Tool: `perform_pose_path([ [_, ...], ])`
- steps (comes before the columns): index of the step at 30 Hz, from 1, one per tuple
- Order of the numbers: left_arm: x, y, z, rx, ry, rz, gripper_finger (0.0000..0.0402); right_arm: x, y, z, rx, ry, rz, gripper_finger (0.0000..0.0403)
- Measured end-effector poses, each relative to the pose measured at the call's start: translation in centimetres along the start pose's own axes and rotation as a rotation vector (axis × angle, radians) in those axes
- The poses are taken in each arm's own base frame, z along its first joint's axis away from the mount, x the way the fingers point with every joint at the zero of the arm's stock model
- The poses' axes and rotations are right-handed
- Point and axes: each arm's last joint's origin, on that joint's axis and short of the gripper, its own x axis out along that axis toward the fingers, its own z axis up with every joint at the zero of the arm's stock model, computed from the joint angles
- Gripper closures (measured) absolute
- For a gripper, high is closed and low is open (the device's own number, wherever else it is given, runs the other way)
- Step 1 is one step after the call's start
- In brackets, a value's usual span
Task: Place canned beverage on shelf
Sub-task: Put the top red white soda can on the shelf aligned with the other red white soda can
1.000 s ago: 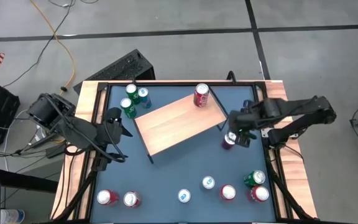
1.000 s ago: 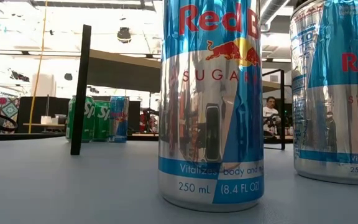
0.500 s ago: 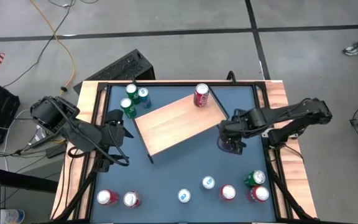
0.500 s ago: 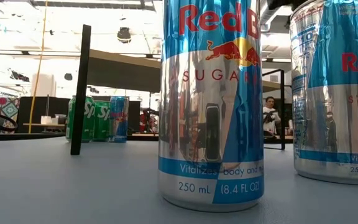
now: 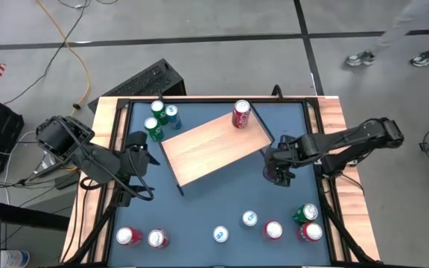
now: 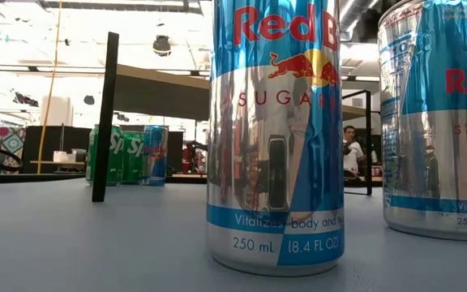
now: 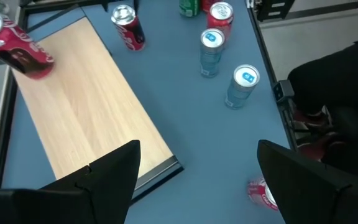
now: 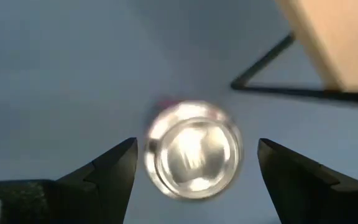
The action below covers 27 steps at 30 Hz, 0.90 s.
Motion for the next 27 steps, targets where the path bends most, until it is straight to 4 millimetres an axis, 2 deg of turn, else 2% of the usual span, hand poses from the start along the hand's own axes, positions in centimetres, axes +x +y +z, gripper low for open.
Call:
perform_pose_path([
  [6, 0.0, 0.1, 0.0, 0.0, -0.007, 0.023, 0.0093, 1.8, -0.3, -0.2, 0.021, -0.015, 0.063, 0.0085],
  [14, 0.0, 0.1, 0.0, 0.0, -0.008, 0.028, 0.0093, 3.2, -0.6, -0.4, 0.011, -0.011, 0.08, 0.0088],
  [21, 0.0, 0.1, 0.0, -0.001, -0.009, 0.029, 0.0093, 3.4, -0.6, -0.5, 0.013, -0.001, 0.083, 0.0134],
  [27, 0.0, 0.1, 0.0, -0.007, -0.013, 0.043, 0.0093, 3.1, -0.3, -0.6, 0.037, -0.005, 0.086, 0.0138],
])
